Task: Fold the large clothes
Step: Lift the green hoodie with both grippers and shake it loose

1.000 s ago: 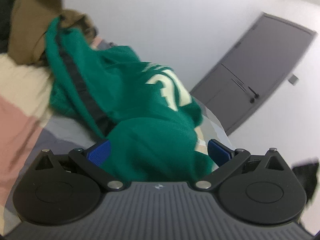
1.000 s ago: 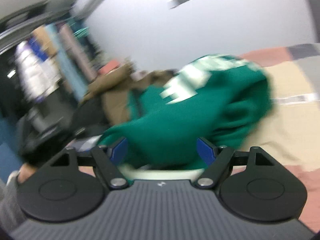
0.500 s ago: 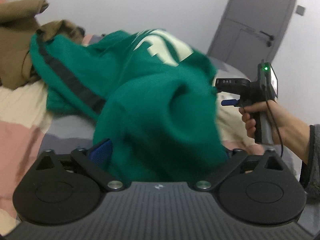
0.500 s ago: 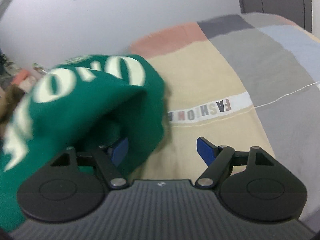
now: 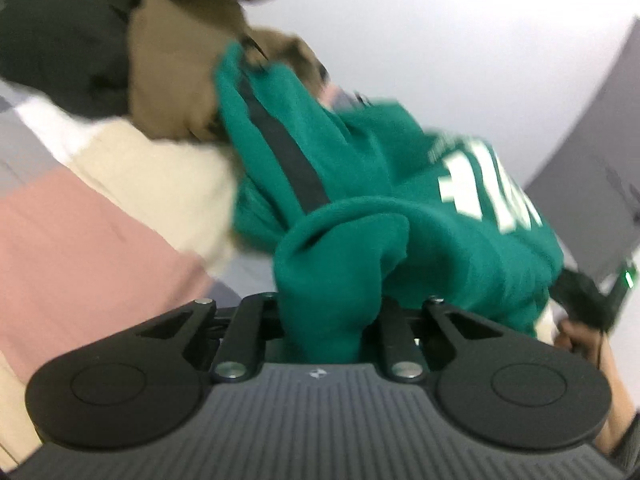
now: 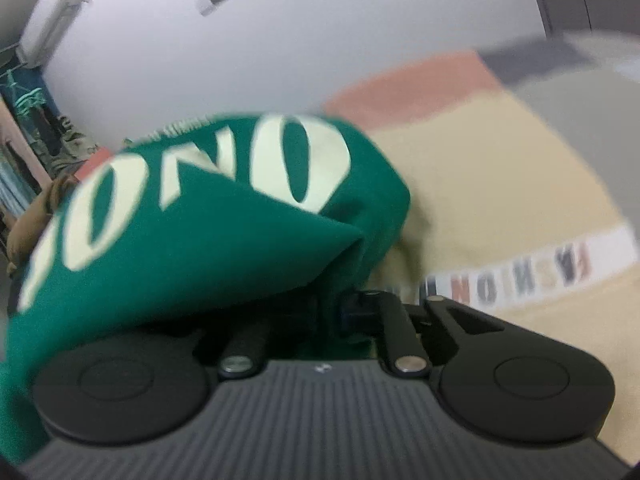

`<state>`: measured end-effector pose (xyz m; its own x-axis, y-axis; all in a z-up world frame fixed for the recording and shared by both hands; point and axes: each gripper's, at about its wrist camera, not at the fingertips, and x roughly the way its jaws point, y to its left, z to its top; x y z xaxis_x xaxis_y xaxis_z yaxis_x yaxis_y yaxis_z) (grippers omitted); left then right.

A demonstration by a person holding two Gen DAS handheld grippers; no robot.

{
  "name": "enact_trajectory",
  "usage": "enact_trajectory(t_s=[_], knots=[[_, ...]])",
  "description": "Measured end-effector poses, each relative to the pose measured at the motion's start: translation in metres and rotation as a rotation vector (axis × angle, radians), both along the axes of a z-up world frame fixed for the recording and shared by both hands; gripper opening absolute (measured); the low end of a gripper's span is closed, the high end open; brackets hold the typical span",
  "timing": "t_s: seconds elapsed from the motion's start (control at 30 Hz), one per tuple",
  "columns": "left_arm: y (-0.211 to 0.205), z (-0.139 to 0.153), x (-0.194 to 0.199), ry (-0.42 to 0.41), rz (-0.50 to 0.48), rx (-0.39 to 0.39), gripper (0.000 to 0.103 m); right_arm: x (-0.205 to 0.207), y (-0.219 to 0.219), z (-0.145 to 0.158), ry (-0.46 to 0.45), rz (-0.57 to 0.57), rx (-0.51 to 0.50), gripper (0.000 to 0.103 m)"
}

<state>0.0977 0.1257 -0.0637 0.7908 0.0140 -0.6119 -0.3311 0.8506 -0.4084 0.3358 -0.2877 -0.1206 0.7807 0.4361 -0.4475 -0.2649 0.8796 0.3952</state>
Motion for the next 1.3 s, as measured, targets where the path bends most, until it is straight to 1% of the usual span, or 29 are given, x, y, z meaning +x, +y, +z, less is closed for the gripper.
enact_trajectory(t_s=[0.07,0.13,0.2,0.27,0.33,0.43,0.53,0.6,0.67,0.73,0.77,0.83,0.87,0.9,0.97,1.03,1.07,1.2,1.3], knots=[[0.016,0.008,-0.005,-0.035,0.034,-0.009,0.016,-0.012,-0.004,0.018,-0.069,-0.019,-0.005,0.009],[0.031,0.020,-0.013,-0.088,0.075,-0.003,0.015,-0.030,-0.010,0.042,-0.153,-0.043,0.004,0.008],[0.043,0.034,-0.021,-0.144,0.104,0.015,0.015,-0.052,-0.014,0.065,-0.224,-0.049,0.007,0.008],[0.051,0.048,-0.031,-0.205,0.123,0.041,0.015,-0.074,-0.012,0.082,-0.278,-0.056,-0.010,0.008],[0.058,0.062,-0.042,-0.264,0.137,0.071,0.014,-0.095,-0.014,0.095,-0.319,-0.061,-0.011,0.008],[0.071,0.081,-0.063,-0.355,0.153,0.080,0.014,-0.121,-0.013,0.114,-0.393,-0.054,-0.025,0.008],[0.080,0.102,-0.087,-0.447,0.159,0.089,0.014,-0.143,-0.019,0.132,-0.443,-0.047,0.013,0.008],[0.090,0.115,-0.101,-0.515,0.175,0.088,0.014,-0.164,-0.019,0.144,-0.492,-0.040,0.028,0.008],[0.095,0.126,-0.115,-0.569,0.177,0.086,0.014,-0.180,-0.017,0.154,-0.544,-0.030,0.031,0.008],[0.100,0.136,-0.125,-0.615,0.172,0.115,0.014,-0.196,-0.017,0.165,-0.588,-0.018,0.047,0.008],[0.101,0.138,-0.126,-0.621,0.178,0.128,0.014,-0.203,-0.018,0.169,-0.604,-0.011,0.053,0.008],[0.106,0.138,-0.117,-0.600,0.185,0.133,0.014,-0.201,-0.019,0.171,-0.605,0.010,0.058,0.009],[0.106,0.134,-0.111,-0.577,0.177,0.152,0.015,-0.196,-0.017,0.172,-0.587,0.026,0.046,0.009],[0.106,0.130,-0.100,-0.537,0.162,0.178,0.015,-0.188,-0.015,0.170,-0.558,0.035,0.027,0.009],[0.112,0.115,-0.069,-0.448,0.142,0.175,0.015,-0.171,-0.013,0.161,-0.473,0.053,0.013,0.009],[0.118,0.093,-0.034,-0.332,0.109,0.163,0.015,-0.149,-0.017,0.144,-0.343,0.049,0.037,0.009],[0.120,0.081,-0.017,-0.271,0.097,0.171,0.015,-0.134,-0.018,0.132,-0.277,0.052,0.038,0.009],[0.112,0.035,0.035,-0.103,0.037,0.270,0.016,-0.098,-0.012,0.091,-0.141,0.055,-0.035,0.009],[0.115,0.004,0.067,-0.028,0.016,0.288,0.017,-0.077,-0.010,0.067,-0.057,0.069,-0.045,0.010]])
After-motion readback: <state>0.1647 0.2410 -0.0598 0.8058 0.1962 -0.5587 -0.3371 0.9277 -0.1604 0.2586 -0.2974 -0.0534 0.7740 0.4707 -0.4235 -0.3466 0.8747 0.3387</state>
